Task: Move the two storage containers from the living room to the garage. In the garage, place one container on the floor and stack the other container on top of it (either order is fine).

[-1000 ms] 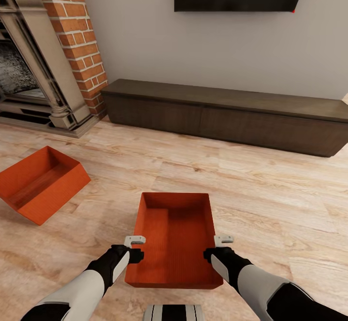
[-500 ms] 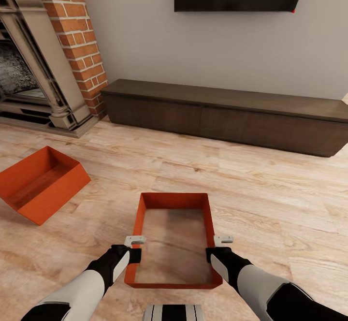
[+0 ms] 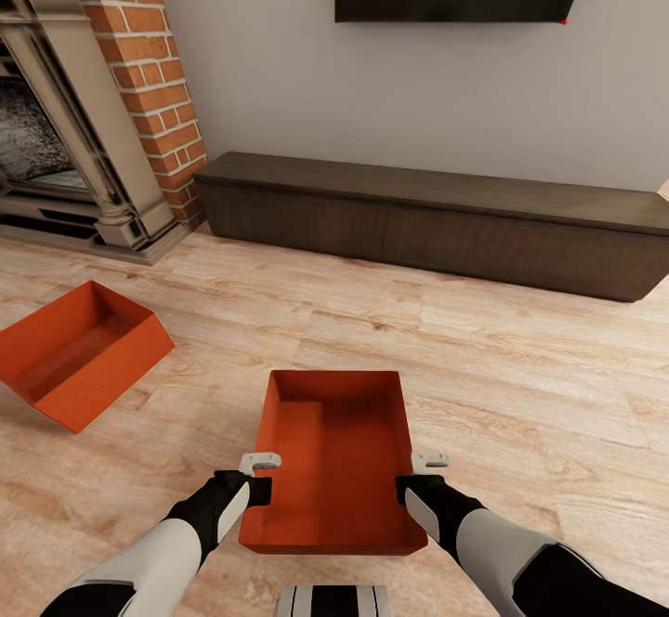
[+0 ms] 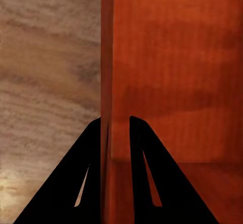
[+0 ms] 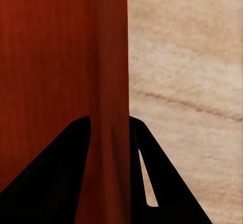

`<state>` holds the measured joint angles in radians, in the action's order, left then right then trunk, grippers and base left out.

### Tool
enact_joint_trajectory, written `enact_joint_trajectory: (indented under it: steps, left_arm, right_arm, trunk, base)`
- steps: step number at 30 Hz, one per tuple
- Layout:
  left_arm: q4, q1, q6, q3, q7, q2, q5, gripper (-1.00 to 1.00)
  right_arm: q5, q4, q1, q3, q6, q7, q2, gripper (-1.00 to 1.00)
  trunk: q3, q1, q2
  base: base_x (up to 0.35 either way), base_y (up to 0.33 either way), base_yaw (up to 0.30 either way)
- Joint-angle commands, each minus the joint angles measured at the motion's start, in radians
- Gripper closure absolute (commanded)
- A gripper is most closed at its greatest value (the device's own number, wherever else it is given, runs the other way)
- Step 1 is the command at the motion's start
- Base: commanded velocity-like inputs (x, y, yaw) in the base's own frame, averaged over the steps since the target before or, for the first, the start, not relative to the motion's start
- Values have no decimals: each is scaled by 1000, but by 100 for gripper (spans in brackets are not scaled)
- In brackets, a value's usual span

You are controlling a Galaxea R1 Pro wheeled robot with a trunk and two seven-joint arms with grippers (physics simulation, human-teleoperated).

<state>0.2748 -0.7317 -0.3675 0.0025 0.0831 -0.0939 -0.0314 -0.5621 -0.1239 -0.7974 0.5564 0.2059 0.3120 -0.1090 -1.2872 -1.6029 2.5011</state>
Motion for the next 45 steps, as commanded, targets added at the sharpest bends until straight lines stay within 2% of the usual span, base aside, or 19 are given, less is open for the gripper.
enact_joint_trajectory:
  steps: [1,3,9,38,45]
  left_arm:
    - [3,0,-7,1,9,1,16,100]
    - [3,0,-7,1,9,0,17,100]
    - [3,0,-8,1,9,0,16,100]
    - [3,0,-8,2,9,0,16,100]
    - [3,0,-8,2,9,0,16,100]
  right_arm:
    - [10,0,-1,13,9,12,1,100]
    - [10,-1,0,13,9,12,0,100]
    - [10,-1,0,13,8,12,1,100]
    - [10,-2,0,14,-2,12,1,100]
    - [23,-2,0,14,-7,12,0,100]
  trunk:
    - [-1,0,0]
    - [-1,0,0]
    - [22,3,-1]
    - [113,114,-204]
    - [135,141,-253]
  base:
    - [0,0,0]
    - [0,0,0]
    - [0,0,0]
    - [0,0,0]
    - [0,0,0]
